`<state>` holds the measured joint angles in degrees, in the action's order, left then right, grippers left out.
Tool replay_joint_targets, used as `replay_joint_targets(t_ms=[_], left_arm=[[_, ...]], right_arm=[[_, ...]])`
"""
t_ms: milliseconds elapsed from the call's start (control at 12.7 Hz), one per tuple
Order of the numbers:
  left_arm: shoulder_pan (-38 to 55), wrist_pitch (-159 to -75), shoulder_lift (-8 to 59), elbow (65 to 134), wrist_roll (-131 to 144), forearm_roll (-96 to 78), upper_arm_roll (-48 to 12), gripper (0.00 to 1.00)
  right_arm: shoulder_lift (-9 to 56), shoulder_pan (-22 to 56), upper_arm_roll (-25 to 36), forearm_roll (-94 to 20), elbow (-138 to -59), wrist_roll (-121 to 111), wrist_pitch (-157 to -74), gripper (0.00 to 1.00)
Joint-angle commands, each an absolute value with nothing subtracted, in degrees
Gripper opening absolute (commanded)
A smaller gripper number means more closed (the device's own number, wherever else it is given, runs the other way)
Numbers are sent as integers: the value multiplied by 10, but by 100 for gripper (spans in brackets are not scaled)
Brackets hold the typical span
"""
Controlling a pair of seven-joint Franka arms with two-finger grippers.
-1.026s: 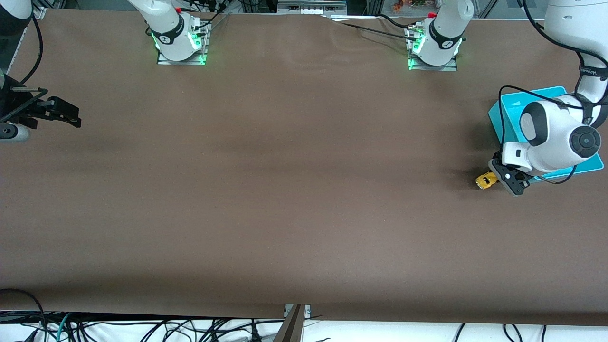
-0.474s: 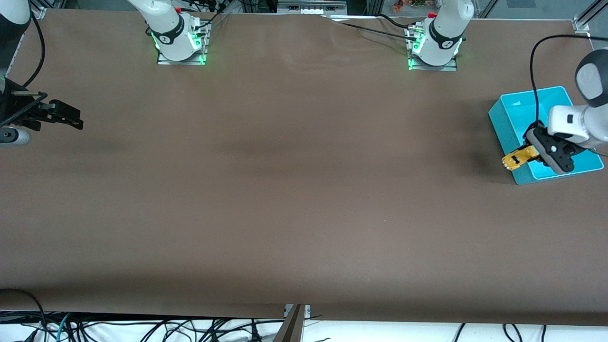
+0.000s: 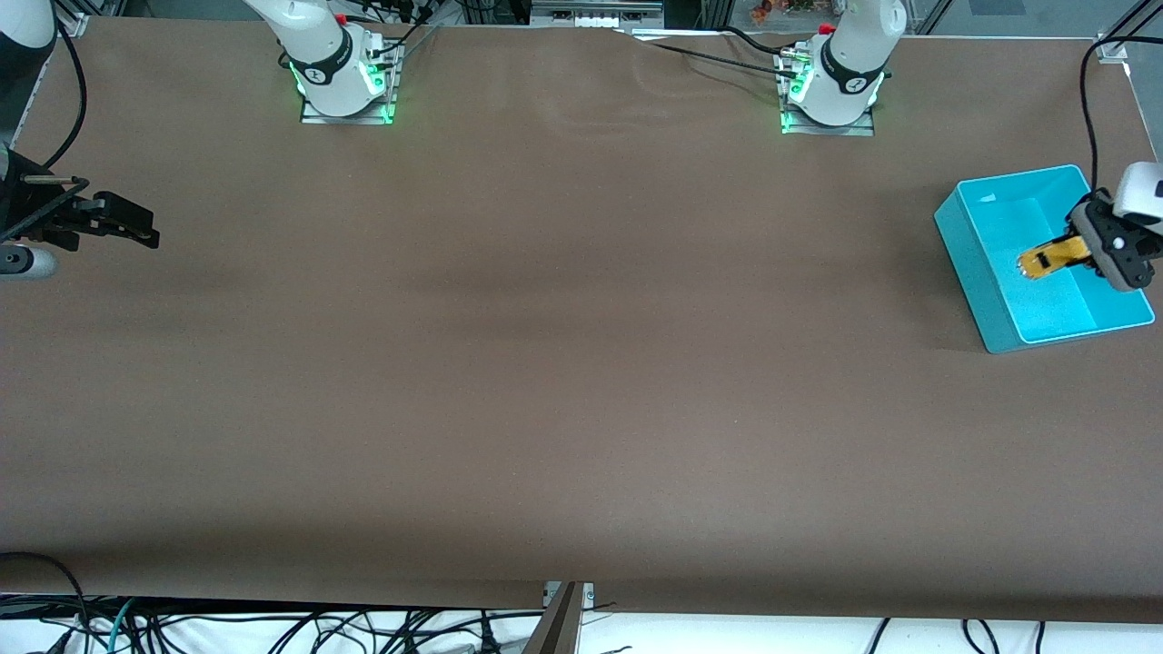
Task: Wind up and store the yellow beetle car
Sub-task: 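Lift the yellow car into the cyan box and open the left gripper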
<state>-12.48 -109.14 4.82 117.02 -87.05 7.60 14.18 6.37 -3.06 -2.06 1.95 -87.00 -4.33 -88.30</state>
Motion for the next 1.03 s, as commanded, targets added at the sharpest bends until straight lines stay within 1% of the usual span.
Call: replay_joint_targets(t_ms=[0,79,237,395,474,632,711,789,868,947], left_arm=[[-157,-1145,46,1246,-896,123,155,0],[-165,-1177,47,1278,-896,132,166,0],[-180,-1236,64,1332,-892,135,168,0],[-174,-1266,103,1338,-889,134,167,0],[-168,-1282,112,1339,-889,130,166,0],[-156,-1288,129,1339,-889,130,165,0],[-149,-1290,144,1339,-889,131,164,23],[-146,-1298,158,1339,-889,131,164,77],[-145,-1302,164,1339,-889,129,165,100],[-141,-1299,163,1339,-889,128,164,100]], right_arm=[[58,-33,-20,9,-875,-38,-885,100],[58,-33,-20,9,-875,-38,-885,100],[58,-33,-20,9,-875,-38,-885,100],[58,-33,-20,9,-875,-36,-884,100],[58,-32,-20,9,-875,-36,-884,100],[58,-33,-20,9,-875,-36,-884,100],[58,-33,-20,9,-875,-37,-884,100],[58,-33,-20,9,-875,-37,-884,100],[58,-33,-20,9,-875,-37,-884,100],[58,-33,-20,9,-875,-37,-883,100]])
